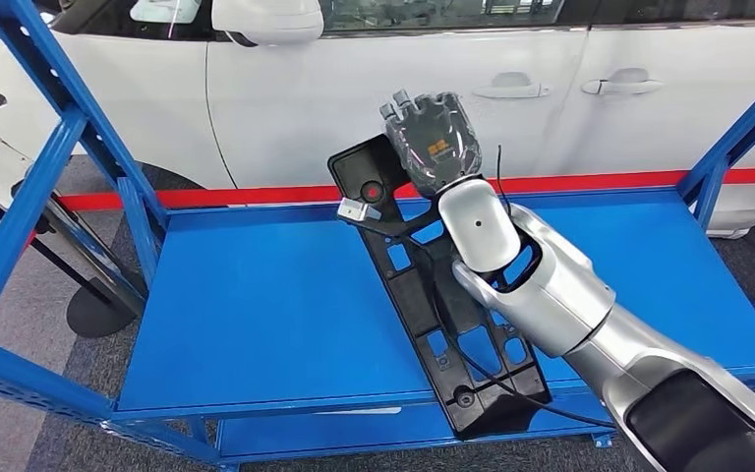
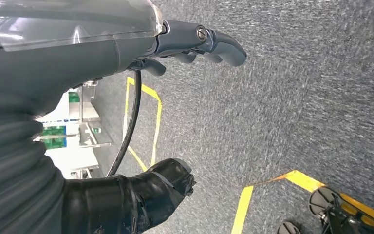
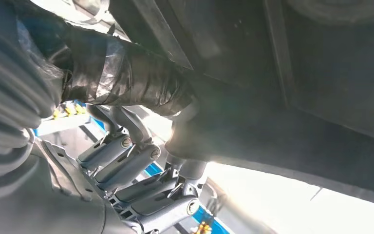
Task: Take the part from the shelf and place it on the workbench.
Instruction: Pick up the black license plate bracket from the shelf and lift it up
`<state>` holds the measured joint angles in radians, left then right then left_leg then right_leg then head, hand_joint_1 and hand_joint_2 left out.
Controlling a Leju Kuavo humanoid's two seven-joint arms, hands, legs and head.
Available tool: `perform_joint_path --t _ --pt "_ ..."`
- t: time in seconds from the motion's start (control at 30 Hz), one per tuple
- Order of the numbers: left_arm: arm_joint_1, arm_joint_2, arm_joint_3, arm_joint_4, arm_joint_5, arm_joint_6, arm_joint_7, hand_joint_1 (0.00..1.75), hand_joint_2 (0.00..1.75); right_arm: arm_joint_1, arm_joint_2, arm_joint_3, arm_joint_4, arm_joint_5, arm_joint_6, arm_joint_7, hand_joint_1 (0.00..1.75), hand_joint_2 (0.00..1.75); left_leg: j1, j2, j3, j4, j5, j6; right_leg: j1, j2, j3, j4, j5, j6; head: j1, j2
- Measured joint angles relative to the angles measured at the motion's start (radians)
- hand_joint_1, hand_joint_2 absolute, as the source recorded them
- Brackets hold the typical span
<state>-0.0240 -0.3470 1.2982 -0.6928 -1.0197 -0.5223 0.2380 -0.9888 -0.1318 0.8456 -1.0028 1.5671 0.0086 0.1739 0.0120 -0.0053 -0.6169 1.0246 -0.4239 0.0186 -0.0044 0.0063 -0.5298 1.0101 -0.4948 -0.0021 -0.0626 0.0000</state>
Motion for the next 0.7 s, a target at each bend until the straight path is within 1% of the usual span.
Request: perform_joint_path --t 0.07,0.2,0.37,0.57,0.7 --pt "0.001 -0.001 0.0 0.0 0.0 0.003 0.0 0.0 1.75 0.007 -0.002 -0.031 -0.037 0.0 0.022 -0.001 1.75 1.75 0.0 0.0 0.0 0.0 0.0 0.0 0.0 0.0 0.0 0.0 0.0 0.0 0.0 0.0" --pt "0.002 -0.003 0.0 0.0 -0.004 0.006 0.004 0.0 1.75 0.013 0.0 -0.123 -0.123 0.0 0.066 -0.018 1.75 1.75 0.0 0.0 0.0 0.0 0.0 0.0 0.0 0.0 0.0 0.0 0.0 0.0 0.0 0.0" --pt "0.002 -0.004 0.001 0.0 -0.01 0.01 0.01 0.0 1.75 0.005 0.016 -0.239 -0.209 0.001 0.116 -0.03 1.75 1.75 0.0 -0.001 0.0 0.0 0.0 0.0 0.0 -0.001 0.0 0.0 0.0 0.0 0.0 0.0" --pt "0.002 -0.004 0.006 0.0 -0.018 0.014 0.012 0.0 1.75 -0.021 0.026 -0.321 -0.274 0.001 0.151 -0.034 1.75 1.75 0.0 -0.001 0.0 0.0 0.0 0.0 0.0 -0.001 0.001 0.0 0.0 0.0 0.0 0.0" --pt "0.002 -0.004 0.008 0.0 -0.018 0.017 0.012 0.0 1.75 -0.026 0.029 -0.348 -0.293 0.001 0.153 -0.037 1.75 1.75 0.0 -0.001 0.0 0.0 0.0 0.0 0.0 -0.001 0.0 0.0 0.0 0.0 0.0 0.0"
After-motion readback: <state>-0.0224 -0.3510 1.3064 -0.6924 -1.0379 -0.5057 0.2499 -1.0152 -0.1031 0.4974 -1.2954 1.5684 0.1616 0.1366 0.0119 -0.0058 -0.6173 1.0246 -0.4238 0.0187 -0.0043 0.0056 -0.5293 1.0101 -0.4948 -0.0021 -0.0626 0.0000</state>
